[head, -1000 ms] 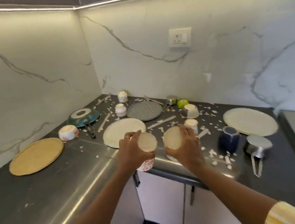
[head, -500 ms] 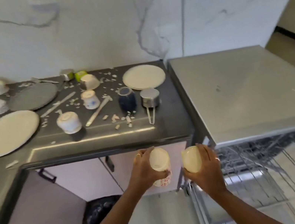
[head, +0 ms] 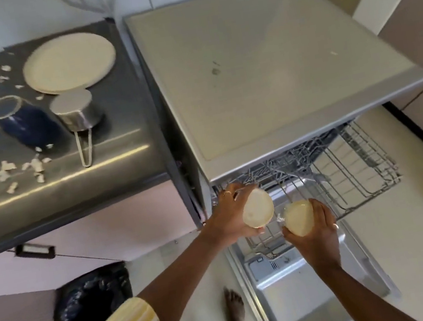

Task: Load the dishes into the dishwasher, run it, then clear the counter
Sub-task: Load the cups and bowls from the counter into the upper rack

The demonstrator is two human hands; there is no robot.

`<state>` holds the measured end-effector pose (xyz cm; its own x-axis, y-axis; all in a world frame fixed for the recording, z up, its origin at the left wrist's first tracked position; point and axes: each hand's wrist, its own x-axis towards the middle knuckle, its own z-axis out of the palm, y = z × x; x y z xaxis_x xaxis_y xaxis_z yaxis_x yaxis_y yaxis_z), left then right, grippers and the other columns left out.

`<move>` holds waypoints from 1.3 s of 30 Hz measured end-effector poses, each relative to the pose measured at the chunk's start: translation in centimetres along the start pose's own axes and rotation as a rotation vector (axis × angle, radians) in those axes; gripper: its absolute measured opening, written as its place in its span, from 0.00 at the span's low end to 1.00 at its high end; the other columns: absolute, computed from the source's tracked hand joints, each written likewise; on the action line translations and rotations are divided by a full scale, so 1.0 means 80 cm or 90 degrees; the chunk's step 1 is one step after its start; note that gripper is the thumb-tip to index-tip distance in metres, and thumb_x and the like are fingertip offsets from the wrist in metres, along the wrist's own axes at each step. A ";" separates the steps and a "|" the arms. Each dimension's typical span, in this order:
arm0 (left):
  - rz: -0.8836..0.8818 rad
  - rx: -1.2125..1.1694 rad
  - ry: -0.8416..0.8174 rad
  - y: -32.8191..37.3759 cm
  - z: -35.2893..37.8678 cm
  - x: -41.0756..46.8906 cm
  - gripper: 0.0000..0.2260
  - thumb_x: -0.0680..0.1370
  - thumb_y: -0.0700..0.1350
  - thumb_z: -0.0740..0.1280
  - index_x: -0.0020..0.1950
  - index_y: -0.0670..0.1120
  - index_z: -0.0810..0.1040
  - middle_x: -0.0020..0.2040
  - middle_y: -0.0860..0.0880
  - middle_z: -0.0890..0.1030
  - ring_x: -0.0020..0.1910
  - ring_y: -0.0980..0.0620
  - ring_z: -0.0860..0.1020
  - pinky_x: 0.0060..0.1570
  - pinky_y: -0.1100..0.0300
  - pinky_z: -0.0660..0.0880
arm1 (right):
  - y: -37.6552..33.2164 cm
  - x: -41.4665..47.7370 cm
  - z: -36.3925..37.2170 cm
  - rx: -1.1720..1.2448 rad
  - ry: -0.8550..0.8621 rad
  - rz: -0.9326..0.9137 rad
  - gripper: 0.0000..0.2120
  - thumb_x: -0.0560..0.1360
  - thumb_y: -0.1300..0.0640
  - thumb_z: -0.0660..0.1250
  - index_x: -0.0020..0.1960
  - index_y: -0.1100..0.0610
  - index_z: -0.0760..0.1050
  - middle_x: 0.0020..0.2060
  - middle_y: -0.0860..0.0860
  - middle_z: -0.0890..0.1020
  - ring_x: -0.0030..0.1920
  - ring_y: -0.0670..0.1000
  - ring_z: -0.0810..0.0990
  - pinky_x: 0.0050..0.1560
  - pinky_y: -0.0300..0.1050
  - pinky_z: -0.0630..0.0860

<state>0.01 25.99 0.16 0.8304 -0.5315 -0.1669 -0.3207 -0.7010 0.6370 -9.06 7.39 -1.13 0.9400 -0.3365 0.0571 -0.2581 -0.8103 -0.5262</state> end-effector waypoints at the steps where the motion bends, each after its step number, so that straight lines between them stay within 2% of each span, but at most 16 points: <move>1: 0.001 0.021 -0.007 -0.001 0.008 0.014 0.46 0.62 0.55 0.78 0.73 0.52 0.58 0.69 0.45 0.61 0.68 0.45 0.63 0.67 0.49 0.66 | 0.006 0.003 0.003 0.007 -0.002 0.006 0.42 0.56 0.56 0.82 0.63 0.69 0.68 0.57 0.65 0.74 0.56 0.65 0.75 0.49 0.62 0.78; 6: -0.027 0.066 -0.023 -0.018 0.034 0.075 0.46 0.61 0.53 0.79 0.73 0.50 0.59 0.69 0.45 0.64 0.67 0.46 0.64 0.66 0.53 0.65 | 0.022 0.023 0.031 0.040 -0.020 -0.017 0.40 0.57 0.56 0.82 0.63 0.70 0.69 0.56 0.64 0.75 0.54 0.63 0.77 0.48 0.60 0.79; 11: -0.012 0.139 -0.097 -0.042 0.053 0.114 0.47 0.60 0.50 0.80 0.73 0.47 0.59 0.71 0.43 0.63 0.68 0.44 0.64 0.67 0.55 0.63 | 0.029 0.036 0.070 0.024 -0.091 -0.055 0.42 0.56 0.54 0.81 0.63 0.69 0.69 0.56 0.63 0.75 0.54 0.62 0.77 0.48 0.55 0.80; 15: -0.012 0.203 -0.160 -0.054 0.062 0.137 0.49 0.59 0.49 0.81 0.73 0.46 0.56 0.72 0.42 0.60 0.68 0.43 0.65 0.68 0.52 0.66 | 0.035 0.039 0.099 0.047 -0.131 -0.062 0.43 0.54 0.56 0.81 0.64 0.69 0.68 0.57 0.63 0.74 0.54 0.63 0.77 0.48 0.56 0.80; 20: -0.027 0.259 -0.191 -0.064 0.084 0.151 0.51 0.58 0.47 0.81 0.74 0.44 0.54 0.71 0.39 0.59 0.67 0.41 0.67 0.64 0.53 0.69 | 0.044 0.039 0.130 0.069 -0.170 -0.020 0.46 0.57 0.57 0.80 0.68 0.68 0.63 0.61 0.63 0.72 0.58 0.63 0.75 0.54 0.56 0.77; 23: -0.047 0.286 -0.206 -0.070 0.096 0.155 0.53 0.59 0.46 0.81 0.75 0.44 0.51 0.74 0.37 0.54 0.69 0.39 0.65 0.65 0.50 0.70 | 0.047 0.040 0.142 0.076 -0.188 -0.012 0.44 0.56 0.57 0.81 0.66 0.67 0.64 0.60 0.61 0.72 0.57 0.62 0.75 0.50 0.55 0.77; 27: -0.076 0.282 -0.202 -0.076 0.102 0.158 0.53 0.57 0.44 0.81 0.74 0.44 0.53 0.73 0.37 0.55 0.64 0.39 0.70 0.58 0.49 0.75 | 0.048 0.039 0.152 0.067 -0.208 -0.029 0.43 0.54 0.58 0.81 0.64 0.67 0.66 0.59 0.61 0.72 0.56 0.62 0.75 0.49 0.55 0.78; 31: -0.058 0.299 -0.211 -0.080 0.102 0.154 0.54 0.55 0.44 0.82 0.73 0.43 0.53 0.70 0.38 0.59 0.63 0.41 0.70 0.55 0.48 0.77 | 0.046 0.032 0.159 0.056 -0.219 -0.037 0.42 0.55 0.59 0.80 0.65 0.66 0.66 0.60 0.61 0.70 0.58 0.63 0.73 0.48 0.59 0.79; 34: -0.039 0.298 -0.227 -0.081 0.100 0.152 0.54 0.55 0.44 0.82 0.72 0.42 0.53 0.70 0.39 0.58 0.64 0.41 0.68 0.57 0.47 0.75 | 0.044 0.031 0.163 0.059 -0.218 -0.016 0.43 0.56 0.59 0.81 0.66 0.64 0.65 0.62 0.60 0.70 0.62 0.61 0.70 0.53 0.58 0.77; 39: -0.062 0.260 -0.304 -0.076 0.086 0.163 0.57 0.54 0.46 0.83 0.73 0.40 0.51 0.72 0.38 0.55 0.68 0.40 0.63 0.65 0.50 0.68 | 0.044 0.032 0.165 0.084 -0.234 0.006 0.43 0.58 0.60 0.79 0.68 0.63 0.63 0.63 0.60 0.68 0.64 0.60 0.66 0.59 0.58 0.72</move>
<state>9.64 20.07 -11.08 0.6005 -0.5429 -0.5870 -0.4798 -0.8320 0.2786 -4.61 10.03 -14.02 0.9611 -0.1303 -0.2434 -0.2590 -0.7308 -0.6315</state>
